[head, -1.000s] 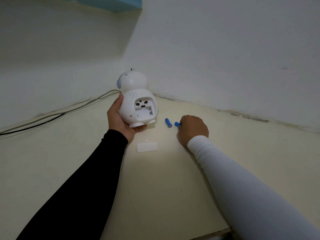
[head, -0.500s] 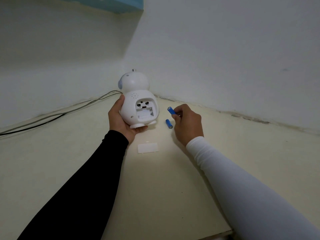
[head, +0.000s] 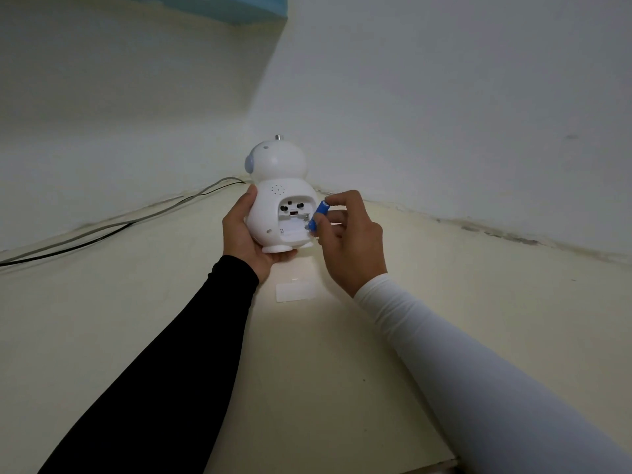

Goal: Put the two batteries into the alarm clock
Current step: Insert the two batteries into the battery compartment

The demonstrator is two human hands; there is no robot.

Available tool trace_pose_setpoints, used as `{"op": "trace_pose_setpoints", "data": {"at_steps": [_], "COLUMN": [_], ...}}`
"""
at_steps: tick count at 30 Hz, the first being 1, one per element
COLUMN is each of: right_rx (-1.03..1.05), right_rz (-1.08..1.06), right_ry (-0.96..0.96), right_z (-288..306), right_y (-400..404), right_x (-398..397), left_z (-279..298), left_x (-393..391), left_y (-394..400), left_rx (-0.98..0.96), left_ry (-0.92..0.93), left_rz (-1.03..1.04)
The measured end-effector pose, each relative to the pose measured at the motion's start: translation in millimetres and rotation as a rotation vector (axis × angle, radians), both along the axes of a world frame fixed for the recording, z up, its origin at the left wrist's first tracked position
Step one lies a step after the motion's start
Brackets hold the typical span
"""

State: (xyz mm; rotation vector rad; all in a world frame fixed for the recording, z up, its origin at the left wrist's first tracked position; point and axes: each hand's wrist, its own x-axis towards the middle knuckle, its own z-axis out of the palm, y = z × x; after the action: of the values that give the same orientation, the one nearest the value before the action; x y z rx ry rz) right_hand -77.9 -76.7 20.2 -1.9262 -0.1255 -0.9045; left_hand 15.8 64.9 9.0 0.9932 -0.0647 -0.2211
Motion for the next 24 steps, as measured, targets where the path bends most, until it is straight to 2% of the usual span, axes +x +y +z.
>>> {"op": "trace_pose_setpoints", "data": {"at_steps": [7,12,24], "right_rx": [0.129,0.149,0.048], "right_rz": [0.014,-0.002,-0.137], "right_ry": [0.060,0.113,0.172], "right_z": [-3.5,-6.3,-9.2], "right_y": [7.5,9.6,2.2], "right_x": [6.5,9.7,14.1], "left_z": [-0.7,-1.4,-0.6], "left_x": [3.4,4.1,3.1], "left_y": [-0.5,0.0,0.1], "left_rx": [0.006,-0.004,0.003], "left_ry": [0.001,-0.014,-0.013], "left_rz": [-0.025,-0.052,-0.023]}}
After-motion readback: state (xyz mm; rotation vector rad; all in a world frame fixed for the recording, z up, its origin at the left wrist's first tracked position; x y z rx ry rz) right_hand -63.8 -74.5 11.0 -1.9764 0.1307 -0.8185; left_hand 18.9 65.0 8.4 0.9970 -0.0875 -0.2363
